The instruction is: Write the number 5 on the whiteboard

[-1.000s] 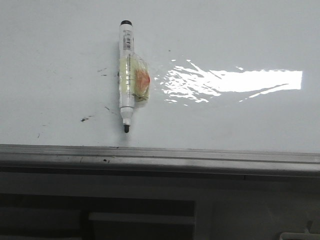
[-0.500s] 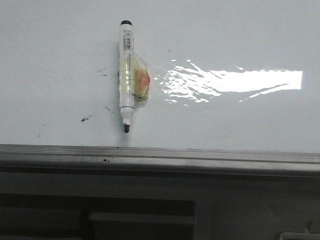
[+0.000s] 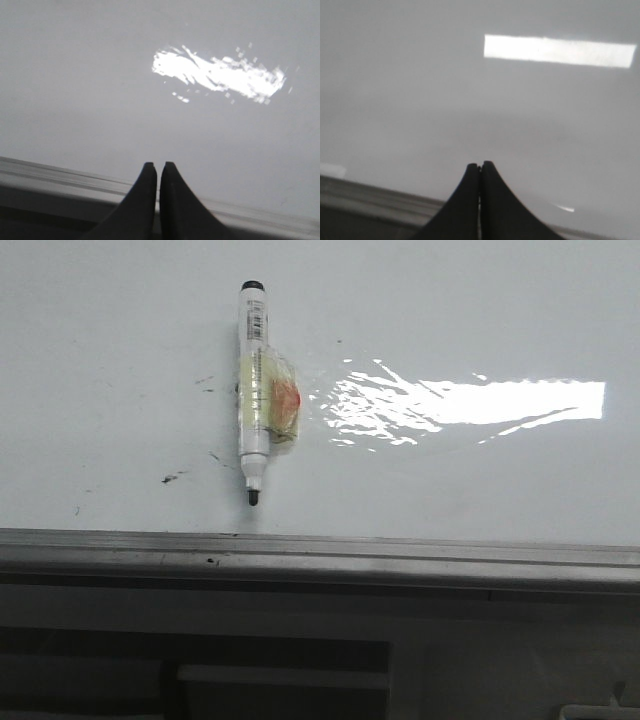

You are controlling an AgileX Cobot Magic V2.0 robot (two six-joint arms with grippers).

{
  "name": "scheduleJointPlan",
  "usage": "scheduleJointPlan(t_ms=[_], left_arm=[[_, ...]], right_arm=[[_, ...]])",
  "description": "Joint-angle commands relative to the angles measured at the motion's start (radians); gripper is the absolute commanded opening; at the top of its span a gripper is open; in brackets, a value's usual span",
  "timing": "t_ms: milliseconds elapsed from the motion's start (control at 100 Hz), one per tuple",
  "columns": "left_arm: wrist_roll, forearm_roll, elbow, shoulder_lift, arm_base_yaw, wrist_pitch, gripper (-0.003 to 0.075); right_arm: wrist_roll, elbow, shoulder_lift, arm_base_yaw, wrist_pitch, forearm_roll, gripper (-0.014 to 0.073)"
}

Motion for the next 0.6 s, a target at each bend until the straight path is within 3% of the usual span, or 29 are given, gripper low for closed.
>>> scheduleJointPlan(t_ms=[0, 90, 200, 280, 390, 590], left_arm=[[-0.008, -0.281, 0.024, -0.029, -0.004, -0.088, -0.0020], [-0.008, -0.416, 0.024, -0.029, -0.004, -0.092, -0.0020], [-0.008, -0.588, 0.024, -0.029, -0.004, -0.094, -0.0020], [0.000, -0.631, 0.012, -0.027, -0.004, -0.099, -0.0020], [0.084, -0.533, -0.056, -0.022, -0.007, -0.062, -0.0020], [0.121, -0.163, -0.294, 0.168, -0.007, 0.065, -0.0020]], right_arm=[[-0.004, 0.021, -0.015, -0.004, -0.177, 0.059, -0.0063], [-0.004, 0.021, -0.015, -0.004, -0.237, 0.227, -0.0063], [-0.004, 0.021, -0.015, -0.004, -0.255, 0.253, -0.0063], [-0.004, 0.007, -0.015, -0.004, -0.305, 0.355, -0.0063], [-0.004, -0.078, -0.007, -0.004, -0.299, 0.394, -0.0063], [-0.032, -0.320, 0.135, -0.004, -0.009, 0.243, -0.0063]])
